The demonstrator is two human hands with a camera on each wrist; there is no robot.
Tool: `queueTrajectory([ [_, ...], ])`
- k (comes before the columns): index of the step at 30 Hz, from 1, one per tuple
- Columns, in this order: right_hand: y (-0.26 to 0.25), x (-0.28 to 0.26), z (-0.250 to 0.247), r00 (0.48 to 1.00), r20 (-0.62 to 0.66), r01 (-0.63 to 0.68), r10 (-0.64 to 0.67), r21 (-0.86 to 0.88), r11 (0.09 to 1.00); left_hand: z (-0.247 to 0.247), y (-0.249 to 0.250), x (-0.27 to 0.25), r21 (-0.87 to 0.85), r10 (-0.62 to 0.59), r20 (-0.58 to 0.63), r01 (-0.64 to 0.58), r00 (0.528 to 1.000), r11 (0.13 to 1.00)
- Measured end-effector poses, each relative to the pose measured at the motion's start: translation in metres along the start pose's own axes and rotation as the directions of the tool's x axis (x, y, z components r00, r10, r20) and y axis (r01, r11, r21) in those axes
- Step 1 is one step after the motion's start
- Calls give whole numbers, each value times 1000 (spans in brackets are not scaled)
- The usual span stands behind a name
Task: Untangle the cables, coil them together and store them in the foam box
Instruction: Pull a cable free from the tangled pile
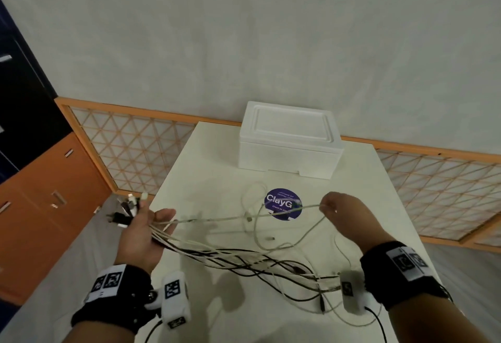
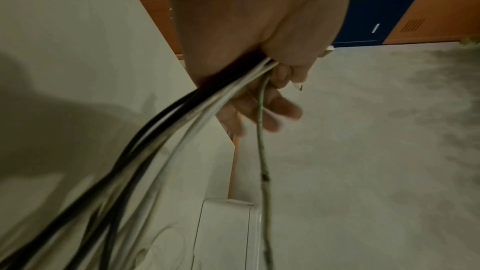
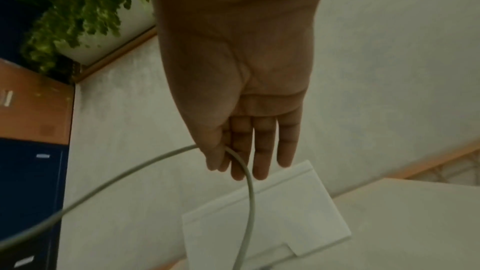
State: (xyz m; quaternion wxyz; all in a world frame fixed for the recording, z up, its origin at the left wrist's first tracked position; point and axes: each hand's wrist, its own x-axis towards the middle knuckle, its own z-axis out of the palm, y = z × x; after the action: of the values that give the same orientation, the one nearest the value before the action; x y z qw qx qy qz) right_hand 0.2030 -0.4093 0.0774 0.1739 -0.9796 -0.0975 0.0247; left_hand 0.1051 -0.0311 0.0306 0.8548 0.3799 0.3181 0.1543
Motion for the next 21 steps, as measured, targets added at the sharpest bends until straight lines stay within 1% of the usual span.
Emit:
queueTrajectory([
  [2,-5,4,-14,999,-44,18,-18,8,1000,-2,-1,0,-42,-13,6,13,1000,999],
  [4,-12,5,-25,992,-109,63,-62,4,998,-3,0,-1,-18,-6,17,6,1000,1000],
  [6,-18,5,-32,978,-177,108,-107,-2,994,-9,1,1,-1,8,-7,-8,1000,1000],
  [8,-21,6,-36,972,-213,108,-98,32,994,-16,1,4,-1,12,-45,-12,999,1000],
  [10,-16,12,-35,979,-200,56,-37,90,994,-24,2,6,3,5,-81,-5,997,1000],
  [12,-5,17,-30,989,-134,-47,66,139,989,-29,4,6,-4,12,-102,-12,995,1000],
  [14,8,16,-21,987,-99,-115,127,124,986,-36,8,10,-14,29,-126,-31,992,999],
  [16,19,12,-19,977,-139,-147,161,104,984,-47,15,16,-25,24,-148,-28,989,999],
  [19,34,5,-27,947,-244,-167,210,187,968,-65,20,22,-95,-22,-162,7,987,995],
  [21,35,1,-37,933,-239,-214,269,232,949,-71,19,23,-174,-32,-194,-2,981,985],
])
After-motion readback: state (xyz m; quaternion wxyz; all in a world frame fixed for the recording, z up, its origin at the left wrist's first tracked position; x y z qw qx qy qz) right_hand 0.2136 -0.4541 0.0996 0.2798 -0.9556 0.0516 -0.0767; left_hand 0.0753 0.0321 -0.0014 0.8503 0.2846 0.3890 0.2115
